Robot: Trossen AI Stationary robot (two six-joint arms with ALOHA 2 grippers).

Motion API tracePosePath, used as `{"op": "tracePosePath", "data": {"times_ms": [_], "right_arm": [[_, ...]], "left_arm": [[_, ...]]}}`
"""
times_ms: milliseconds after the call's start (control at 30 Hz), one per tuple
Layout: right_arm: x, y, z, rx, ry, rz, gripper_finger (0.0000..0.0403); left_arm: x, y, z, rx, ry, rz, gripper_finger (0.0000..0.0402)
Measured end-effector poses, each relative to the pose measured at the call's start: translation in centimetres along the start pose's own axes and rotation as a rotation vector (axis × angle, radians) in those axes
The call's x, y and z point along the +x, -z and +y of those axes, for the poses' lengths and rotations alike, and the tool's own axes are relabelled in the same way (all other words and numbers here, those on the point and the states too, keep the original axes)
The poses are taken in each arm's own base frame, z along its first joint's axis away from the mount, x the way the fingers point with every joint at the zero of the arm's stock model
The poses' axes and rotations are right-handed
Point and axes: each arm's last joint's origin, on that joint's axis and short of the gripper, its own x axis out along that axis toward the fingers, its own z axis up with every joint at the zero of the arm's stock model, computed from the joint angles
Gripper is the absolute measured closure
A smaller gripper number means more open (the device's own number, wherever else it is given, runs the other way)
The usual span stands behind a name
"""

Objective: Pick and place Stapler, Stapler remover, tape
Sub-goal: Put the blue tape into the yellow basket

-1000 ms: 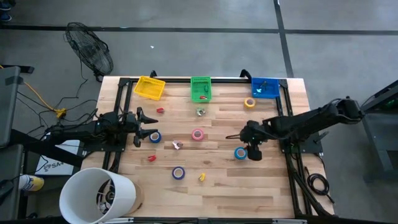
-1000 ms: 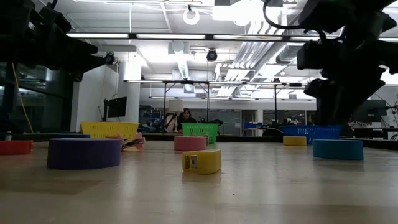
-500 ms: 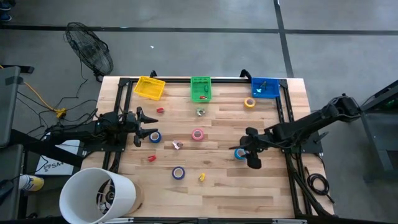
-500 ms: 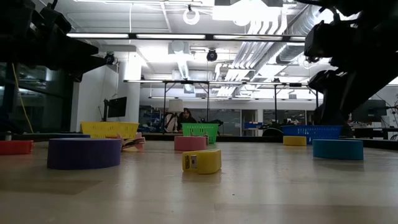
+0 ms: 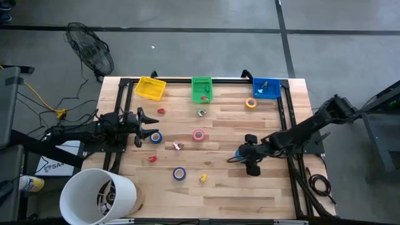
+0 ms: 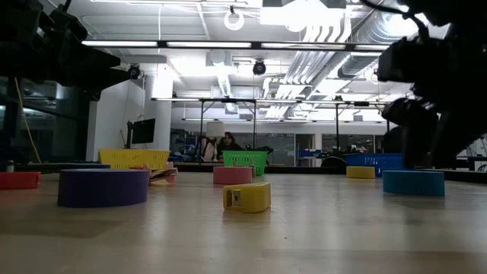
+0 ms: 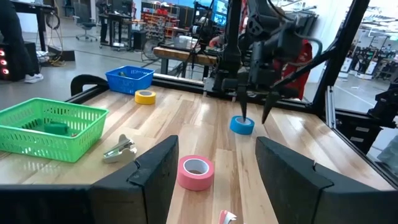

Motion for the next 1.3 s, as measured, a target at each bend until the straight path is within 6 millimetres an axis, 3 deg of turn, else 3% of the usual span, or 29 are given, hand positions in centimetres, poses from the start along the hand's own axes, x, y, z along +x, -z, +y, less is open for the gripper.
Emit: {"op": "tracePosePath", "data": {"times_ms": [367, 500, 700, 767, 967, 1300], "right_arm": [[1.8, 0.3, 0.1, 0.004, 0.029, 0.049, 0.0218], [1.9, 0.1, 0.1, -0.016, 0.039, 0.025, 0.0264], [1.9, -0.3, -0.3, -0.067, 0.072, -0.011, 0.0373], [2.0, -0.7, -0.6, -0.091, 0.083, -0.040, 0.0376], [2.0, -3.2, -2.3, -0.156, 0.135, -0.214, 0.0374], [-0.1, -8.9, -6.2, -0.368, 0.028, -0.719, 0.0374]], "left_arm": [[0.0, 0.0, 0.0, -0.002, 0.000, 0.000, 0.0190], [0.0, 0.0, 0.0, -0.002, 0.000, 0.000, 0.0190], [0.0, 0.0, 0.0, -0.002, 0.000, 0.001, 0.0190], [0.0, 0.0, 0.0, -0.002, -0.003, 0.000, 0.0190], [0.0, -0.2, 0.3, 0.004, -0.096, -0.029, 0.0190], [0.1, -0.8, 0.2, 0.046, -0.116, -0.089, 0.0190]]}}
